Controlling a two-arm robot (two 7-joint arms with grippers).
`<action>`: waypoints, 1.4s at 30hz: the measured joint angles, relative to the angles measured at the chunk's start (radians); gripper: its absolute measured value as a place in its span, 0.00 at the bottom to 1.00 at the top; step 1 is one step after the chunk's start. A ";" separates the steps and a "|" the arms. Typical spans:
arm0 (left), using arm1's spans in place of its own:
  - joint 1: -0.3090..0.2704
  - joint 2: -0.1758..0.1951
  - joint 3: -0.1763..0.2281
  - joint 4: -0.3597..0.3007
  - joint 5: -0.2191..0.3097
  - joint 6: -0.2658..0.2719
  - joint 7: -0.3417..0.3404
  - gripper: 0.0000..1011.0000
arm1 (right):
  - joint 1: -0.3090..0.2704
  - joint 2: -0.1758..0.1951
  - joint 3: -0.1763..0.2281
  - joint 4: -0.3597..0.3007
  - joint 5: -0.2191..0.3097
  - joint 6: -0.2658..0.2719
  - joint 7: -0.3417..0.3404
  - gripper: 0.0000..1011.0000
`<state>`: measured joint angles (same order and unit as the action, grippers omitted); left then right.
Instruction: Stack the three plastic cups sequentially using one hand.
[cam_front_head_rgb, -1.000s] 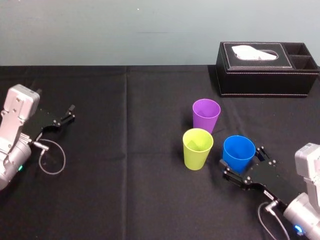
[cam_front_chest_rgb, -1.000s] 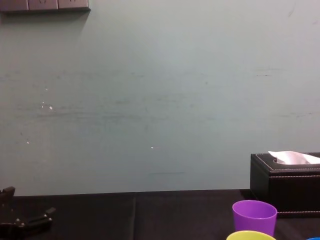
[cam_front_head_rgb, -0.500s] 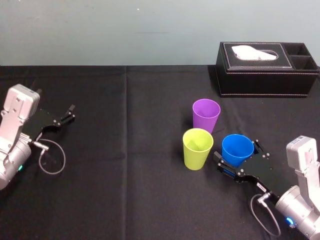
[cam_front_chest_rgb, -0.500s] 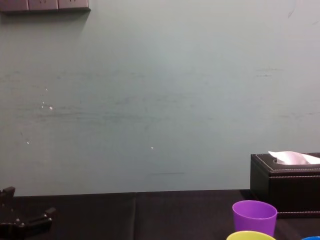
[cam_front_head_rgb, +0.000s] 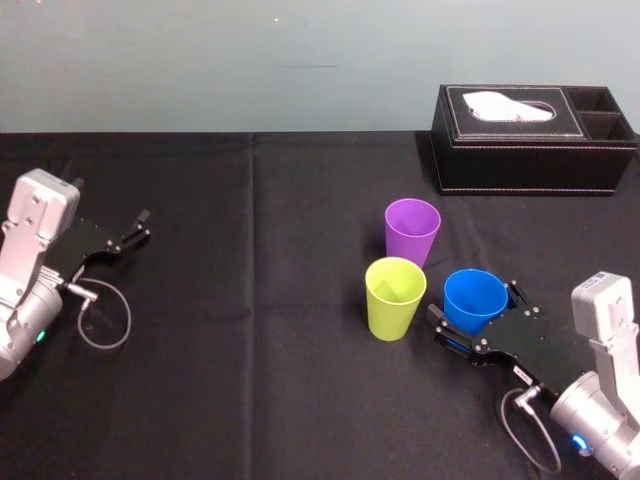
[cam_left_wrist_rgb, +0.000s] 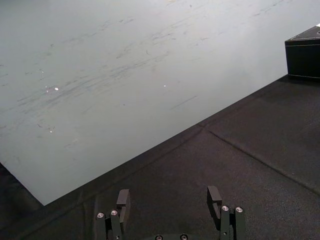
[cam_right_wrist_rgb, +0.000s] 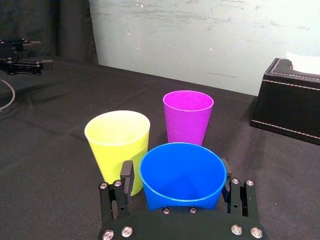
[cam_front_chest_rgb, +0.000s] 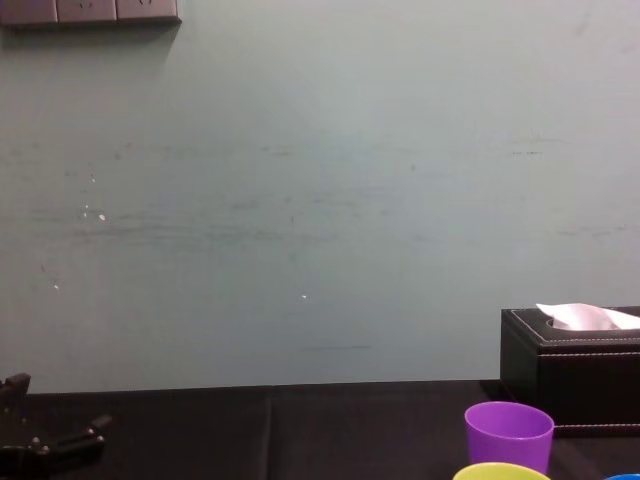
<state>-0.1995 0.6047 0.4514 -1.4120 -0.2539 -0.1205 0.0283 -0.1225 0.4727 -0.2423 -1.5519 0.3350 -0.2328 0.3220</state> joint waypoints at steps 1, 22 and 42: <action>0.000 0.000 0.000 0.000 0.000 0.000 0.000 1.00 | 0.000 0.000 0.000 0.000 0.000 0.000 0.000 0.99; 0.000 0.000 0.000 0.000 0.000 0.000 0.000 1.00 | -0.003 -0.002 0.016 -0.018 -0.002 -0.001 0.000 0.73; 0.000 0.000 0.000 0.000 0.000 0.000 0.000 1.00 | 0.246 -0.049 0.049 -0.015 0.065 0.186 0.075 0.74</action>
<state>-0.1995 0.6047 0.4513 -1.4120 -0.2539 -0.1205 0.0283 0.1238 0.4232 -0.1932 -1.5671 0.4004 -0.0472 0.3968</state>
